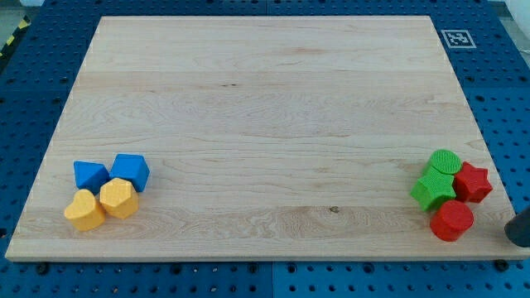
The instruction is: Move the red circle towards the bottom center of the board
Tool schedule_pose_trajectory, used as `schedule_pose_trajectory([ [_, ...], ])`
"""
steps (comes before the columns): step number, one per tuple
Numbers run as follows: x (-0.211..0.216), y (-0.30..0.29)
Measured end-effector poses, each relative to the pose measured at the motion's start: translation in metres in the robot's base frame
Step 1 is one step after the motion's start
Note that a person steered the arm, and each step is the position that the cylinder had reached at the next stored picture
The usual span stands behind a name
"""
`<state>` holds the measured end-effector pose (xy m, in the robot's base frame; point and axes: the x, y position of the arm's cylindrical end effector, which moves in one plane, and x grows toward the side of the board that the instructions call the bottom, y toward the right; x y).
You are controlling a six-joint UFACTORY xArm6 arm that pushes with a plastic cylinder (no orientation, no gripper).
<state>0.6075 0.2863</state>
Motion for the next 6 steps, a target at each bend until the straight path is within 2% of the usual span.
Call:
schedule_pose_trajectory([
  [3, -0.009, -0.069],
  [6, -0.034, -0.177],
])
